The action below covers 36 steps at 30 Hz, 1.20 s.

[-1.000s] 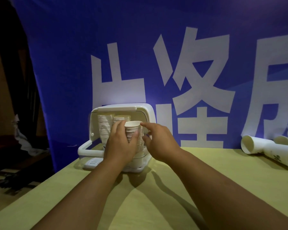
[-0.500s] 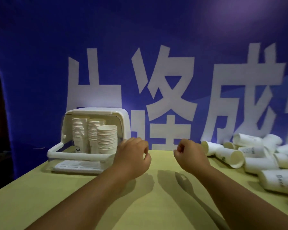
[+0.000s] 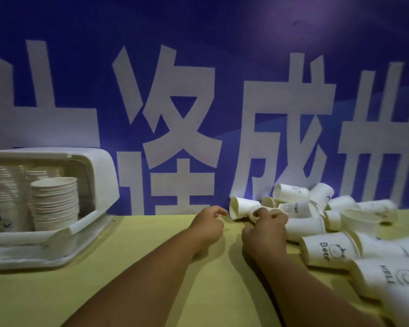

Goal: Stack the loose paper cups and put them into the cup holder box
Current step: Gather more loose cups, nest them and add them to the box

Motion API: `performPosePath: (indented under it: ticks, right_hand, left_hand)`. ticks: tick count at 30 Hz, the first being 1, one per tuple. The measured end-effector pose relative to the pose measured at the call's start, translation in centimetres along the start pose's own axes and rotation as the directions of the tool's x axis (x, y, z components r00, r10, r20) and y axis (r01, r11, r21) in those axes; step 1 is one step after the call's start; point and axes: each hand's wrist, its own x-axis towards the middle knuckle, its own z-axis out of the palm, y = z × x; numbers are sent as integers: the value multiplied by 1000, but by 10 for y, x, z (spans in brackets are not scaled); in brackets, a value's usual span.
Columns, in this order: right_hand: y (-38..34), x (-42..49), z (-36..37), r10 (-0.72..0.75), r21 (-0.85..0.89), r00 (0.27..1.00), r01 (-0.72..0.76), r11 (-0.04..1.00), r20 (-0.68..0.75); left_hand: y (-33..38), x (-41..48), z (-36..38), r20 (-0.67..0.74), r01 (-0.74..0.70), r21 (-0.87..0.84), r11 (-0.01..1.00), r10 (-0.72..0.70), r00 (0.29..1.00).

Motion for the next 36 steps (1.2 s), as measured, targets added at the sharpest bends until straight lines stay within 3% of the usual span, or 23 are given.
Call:
performPosePath:
  ticks: [7, 12, 21, 26, 31, 33, 36]
  right_hand:
    - [15, 20, 13, 58, 148, 998, -62, 987, 27]
    - [14, 22, 13, 59, 148, 996, -68, 987, 63]
    - [2, 7, 2, -106, 191, 993, 96, 977, 43]
    - [-24, -16, -3, -265, 154, 959, 248, 957, 104]
    - [-54, -47, 1, -375, 179, 914, 347, 921, 153]
    - [-72, -59, 4, -428, 200, 891, 395, 896, 155]
    - [-105, -78, 13, -492, 256, 861, 450, 856, 130]
  left_hand:
    - [24, 39, 37, 67, 31, -63, 998, -26, 997]
    - [18, 40, 55, 117, 94, -158, 983, -76, 990]
    - [-4, 9, -15, -75, 46, -267, 962, -69, 995]
    - [-23, -35, -89, -278, -38, -138, 990, -2, 961]
    - [-32, -85, -153, -387, -156, 32, 987, 157, 909]
    - [-35, -105, -173, -421, -229, 110, 967, 254, 871]
    - [-42, -126, -199, -509, -336, 229, 914, 406, 759]
